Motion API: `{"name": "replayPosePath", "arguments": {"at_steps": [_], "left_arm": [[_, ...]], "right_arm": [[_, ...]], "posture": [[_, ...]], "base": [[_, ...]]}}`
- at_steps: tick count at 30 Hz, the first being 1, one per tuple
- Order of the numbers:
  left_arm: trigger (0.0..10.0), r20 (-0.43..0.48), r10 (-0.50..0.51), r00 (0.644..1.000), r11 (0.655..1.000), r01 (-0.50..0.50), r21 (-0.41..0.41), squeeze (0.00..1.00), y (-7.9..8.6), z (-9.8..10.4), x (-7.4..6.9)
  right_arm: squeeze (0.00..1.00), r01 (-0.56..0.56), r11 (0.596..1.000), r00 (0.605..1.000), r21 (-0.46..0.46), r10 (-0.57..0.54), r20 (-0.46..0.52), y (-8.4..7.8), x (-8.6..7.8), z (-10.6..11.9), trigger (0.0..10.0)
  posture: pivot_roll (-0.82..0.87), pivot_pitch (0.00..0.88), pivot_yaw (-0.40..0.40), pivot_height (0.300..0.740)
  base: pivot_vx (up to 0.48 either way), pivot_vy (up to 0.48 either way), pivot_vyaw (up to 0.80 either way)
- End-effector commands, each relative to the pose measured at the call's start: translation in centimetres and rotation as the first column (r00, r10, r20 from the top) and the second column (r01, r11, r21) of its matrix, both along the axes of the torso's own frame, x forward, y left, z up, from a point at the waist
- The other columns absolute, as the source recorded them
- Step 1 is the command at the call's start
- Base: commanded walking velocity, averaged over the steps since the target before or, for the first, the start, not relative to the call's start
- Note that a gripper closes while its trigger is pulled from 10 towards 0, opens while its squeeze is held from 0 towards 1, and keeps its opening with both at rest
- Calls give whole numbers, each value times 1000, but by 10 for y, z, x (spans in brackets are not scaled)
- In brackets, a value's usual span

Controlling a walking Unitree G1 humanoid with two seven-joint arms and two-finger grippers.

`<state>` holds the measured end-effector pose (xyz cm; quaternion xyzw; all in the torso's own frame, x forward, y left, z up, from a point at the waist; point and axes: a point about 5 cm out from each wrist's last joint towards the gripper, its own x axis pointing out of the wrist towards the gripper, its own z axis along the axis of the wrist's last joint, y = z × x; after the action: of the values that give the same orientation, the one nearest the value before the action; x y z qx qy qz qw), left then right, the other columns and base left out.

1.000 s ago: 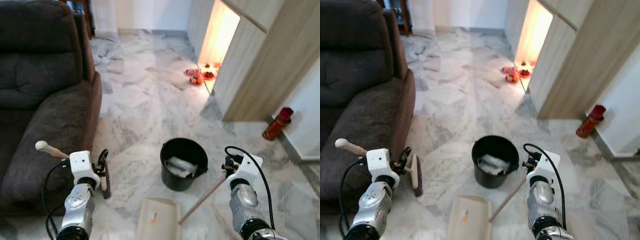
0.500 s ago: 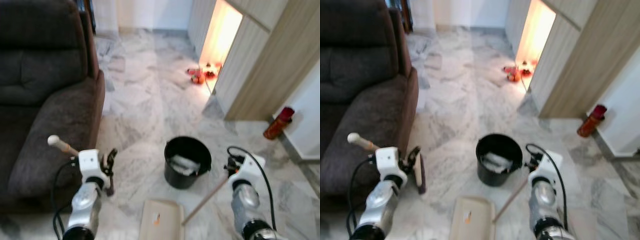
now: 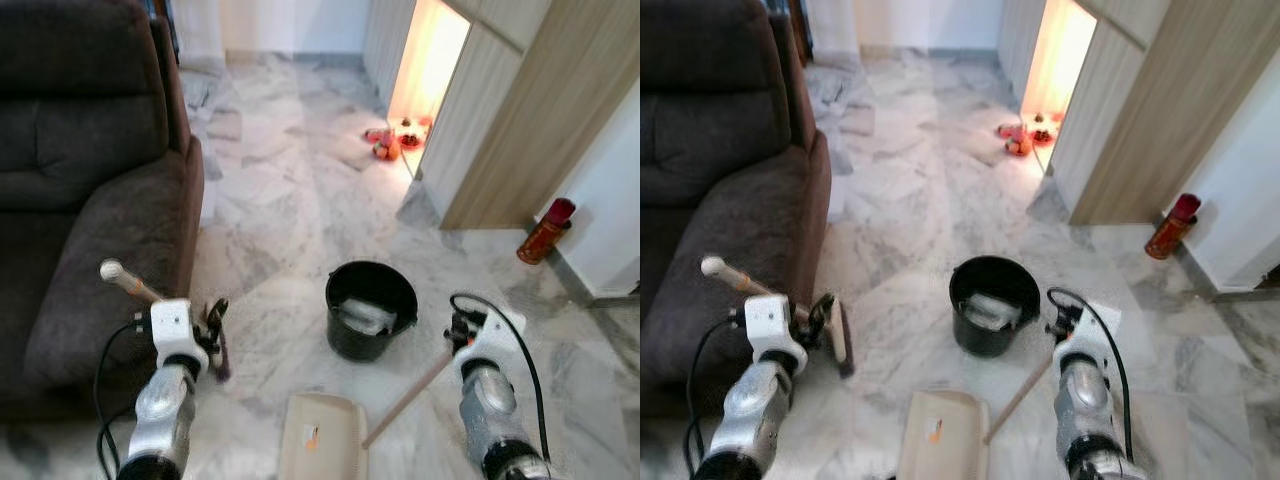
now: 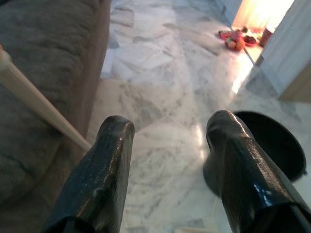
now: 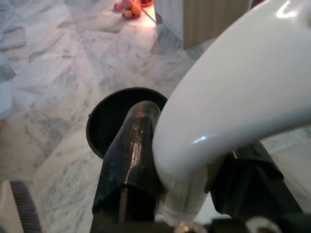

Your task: Sweep floor

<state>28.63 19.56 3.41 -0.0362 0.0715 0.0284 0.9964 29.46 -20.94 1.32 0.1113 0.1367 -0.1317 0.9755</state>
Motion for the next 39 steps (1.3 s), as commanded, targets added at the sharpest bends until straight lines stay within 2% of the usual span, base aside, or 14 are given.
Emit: {"name": "replayPosePath", "arguments": {"at_steps": [1,6,25,29,39], "left_arm": [[10000,-33,8,999,999,-7,44,0,1,-4,-4],[10000,-56,60,997,995,-55,82,0,10,-8,-8],[10000,-57,94,994,995,-91,43,0,13,-5,-6],[10000,-60,90,994,995,-88,40,0,13,-5,-6],[10000,-66,92,994,995,-90,33,0,13,-5,-6]], "right_arm": [[0,12,1000,1000,5,-12,-10,-2,-2,-2,10000],[0,9,1000,1000,5,-9,-16,-2,-2,-3,10000],[0,12,1000,1000,5,-12,-13,-1,-3,-3,10000],[0,-23,1000,1000,-5,23,1,1,-2,-2,10000],[0,-36,999,999,7,36,-5,4,-2,-3,10000]], "posture": [[75,23,-66,740],[81,14,-68,740],[80,25,-65,740],[77,27,-63,740],[79,31,-64,740]], "base": [[0,0,0],[0,0,0],[0,0,0],[0,0,0],[0,0,661]]}}
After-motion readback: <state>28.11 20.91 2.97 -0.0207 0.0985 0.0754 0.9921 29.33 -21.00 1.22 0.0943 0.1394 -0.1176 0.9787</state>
